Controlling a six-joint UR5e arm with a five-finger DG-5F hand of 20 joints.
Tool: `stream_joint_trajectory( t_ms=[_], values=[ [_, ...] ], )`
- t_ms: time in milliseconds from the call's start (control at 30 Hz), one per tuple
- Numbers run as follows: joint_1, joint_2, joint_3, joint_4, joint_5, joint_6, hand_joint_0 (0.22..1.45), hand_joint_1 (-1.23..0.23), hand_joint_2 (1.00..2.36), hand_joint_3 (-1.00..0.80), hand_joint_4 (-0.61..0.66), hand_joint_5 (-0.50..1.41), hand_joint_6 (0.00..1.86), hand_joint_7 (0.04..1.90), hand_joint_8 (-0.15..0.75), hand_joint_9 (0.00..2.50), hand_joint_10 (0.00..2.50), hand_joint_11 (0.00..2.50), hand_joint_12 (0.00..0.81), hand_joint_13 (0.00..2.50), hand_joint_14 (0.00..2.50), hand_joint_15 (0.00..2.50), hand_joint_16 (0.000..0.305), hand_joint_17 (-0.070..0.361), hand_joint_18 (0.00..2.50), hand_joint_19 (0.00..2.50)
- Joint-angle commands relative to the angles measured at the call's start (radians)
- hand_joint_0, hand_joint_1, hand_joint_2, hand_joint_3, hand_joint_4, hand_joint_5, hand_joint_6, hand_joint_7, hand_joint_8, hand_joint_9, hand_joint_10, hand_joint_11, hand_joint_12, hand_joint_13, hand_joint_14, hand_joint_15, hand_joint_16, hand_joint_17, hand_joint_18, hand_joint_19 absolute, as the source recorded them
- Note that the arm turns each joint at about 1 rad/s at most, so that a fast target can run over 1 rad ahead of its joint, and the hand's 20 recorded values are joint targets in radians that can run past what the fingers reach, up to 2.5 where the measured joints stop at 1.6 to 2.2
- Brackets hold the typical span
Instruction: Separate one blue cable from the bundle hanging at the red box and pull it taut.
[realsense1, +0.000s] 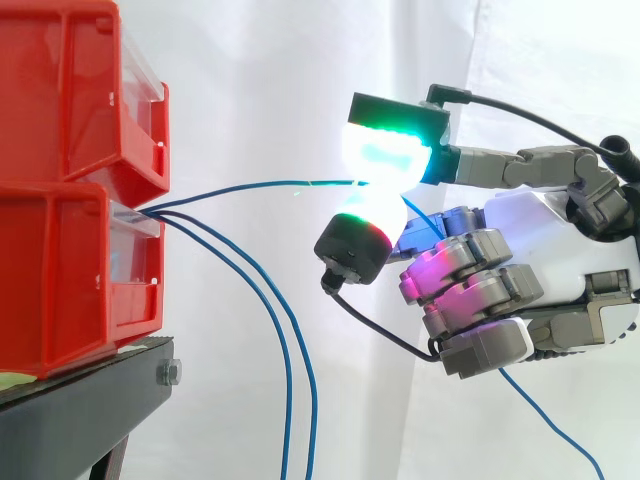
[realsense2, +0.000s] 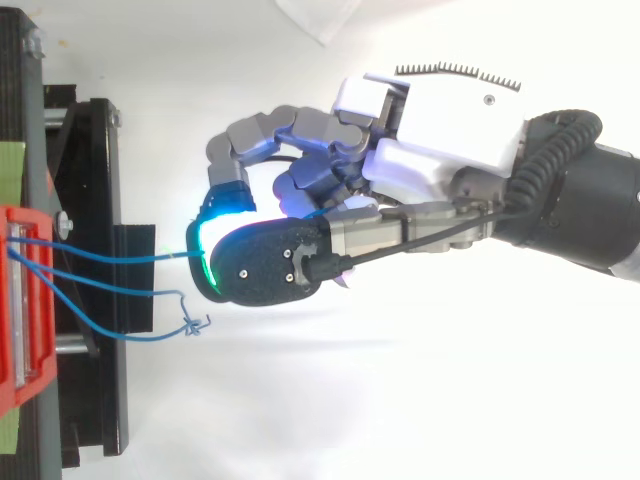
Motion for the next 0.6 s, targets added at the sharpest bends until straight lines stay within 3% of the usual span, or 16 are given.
stream_joint_trajectory(
  t_ms=[0, 233, 300, 367, 567],
  values=[
    [0.0, 0.0, 0.001, 0.0, 0.001, 0.0, 0.57, -0.73, 1.02, -0.13, 0.02, -0.18, 0.82, 1.37, 0.288, 0.77, 1.9, 1.83, 0.345, 0.87, 1.48, 1.73, 0.04, 0.089, 1.06, 1.28],
    [0.0, 0.0, 0.001, 0.0, 0.001, 0.0, 0.58, -0.73, 1.02, -0.13, 0.02, -0.18, 0.83, 1.36, 0.288, 0.77, 1.89, 1.86, 0.346, 0.87, 1.48, 1.72, 0.04, 0.089, 1.06, 1.29],
    [0.0, 0.0, 0.0, 0.0, 0.0, 0.0, 0.56, -0.71, 1.02, -0.21, 0.05, -0.18, 0.83, 1.33, 0.284, 0.76, 1.91, 1.84, 0.345, 0.87, 1.49, 1.72, 0.04, 0.09, 1.06, 1.3],
    [0.0, 0.0, 0.0, 0.0, 0.0, -0.002, 0.51, -0.6, 1.0, -0.49, 0.08, -0.17, 0.8, 1.27, 0.306, 0.76, 1.96, 1.8, 0.366, 0.87, 1.56, 1.64, 0.044, 0.098, 1.08, 1.29],
    [-0.003, 0.0, 0.0, -0.009, 0.004, -0.038, 0.52, -0.41, 1.0, -0.5, 0.12, -0.15, 0.73, 1.27, 0.313, 0.78, 1.93, 1.78, 0.363, 0.86, 1.57, 1.62, 0.043, 0.096, 1.07, 1.3]
  ],
)
